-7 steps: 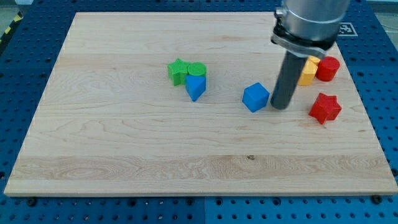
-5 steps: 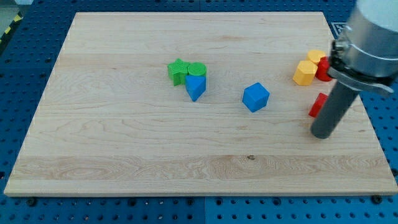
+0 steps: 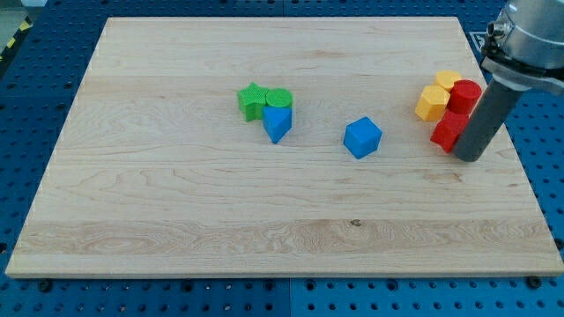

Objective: Place the red star horizontally at the right side of the blue cube

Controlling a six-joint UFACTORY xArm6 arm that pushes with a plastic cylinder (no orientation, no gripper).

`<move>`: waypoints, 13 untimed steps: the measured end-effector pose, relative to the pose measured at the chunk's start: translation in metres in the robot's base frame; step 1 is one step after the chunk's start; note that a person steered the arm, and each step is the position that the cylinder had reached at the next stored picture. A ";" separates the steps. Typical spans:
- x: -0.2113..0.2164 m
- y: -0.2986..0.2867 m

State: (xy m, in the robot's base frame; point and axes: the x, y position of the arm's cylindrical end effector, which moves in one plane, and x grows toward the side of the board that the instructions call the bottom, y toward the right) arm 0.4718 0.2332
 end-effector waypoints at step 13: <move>-0.047 -0.022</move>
State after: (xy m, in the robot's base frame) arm 0.4250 0.2114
